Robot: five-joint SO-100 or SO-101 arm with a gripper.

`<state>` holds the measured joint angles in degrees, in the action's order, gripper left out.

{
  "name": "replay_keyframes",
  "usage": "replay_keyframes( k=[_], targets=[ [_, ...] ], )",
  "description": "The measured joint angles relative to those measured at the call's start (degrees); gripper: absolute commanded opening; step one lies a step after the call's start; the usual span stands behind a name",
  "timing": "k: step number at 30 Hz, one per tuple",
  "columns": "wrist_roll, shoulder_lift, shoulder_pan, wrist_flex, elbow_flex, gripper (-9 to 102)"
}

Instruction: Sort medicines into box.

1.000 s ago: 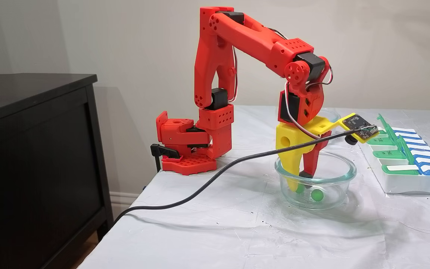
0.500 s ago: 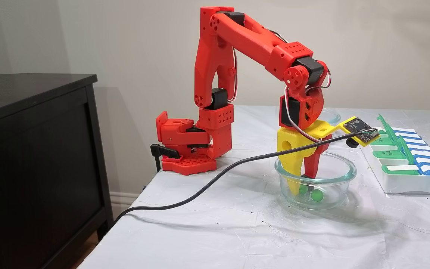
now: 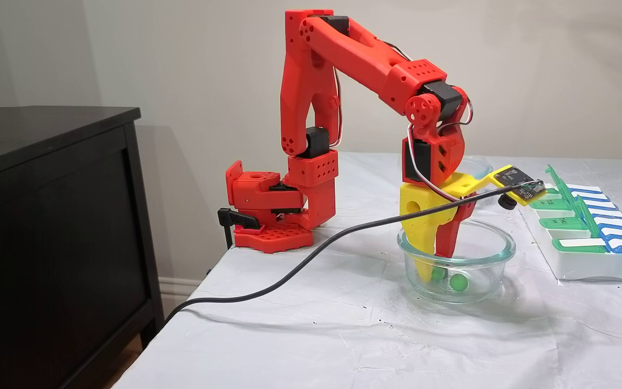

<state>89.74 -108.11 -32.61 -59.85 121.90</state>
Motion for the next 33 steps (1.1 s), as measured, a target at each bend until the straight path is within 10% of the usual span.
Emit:
replay_keyframes(
  k=[18,33],
  targets=[
    [-13.4,-26.1,9.0,-1.2,3.8,0],
    [-54.5,-30.4,31.4,23.5,10.5,0]
  ],
)
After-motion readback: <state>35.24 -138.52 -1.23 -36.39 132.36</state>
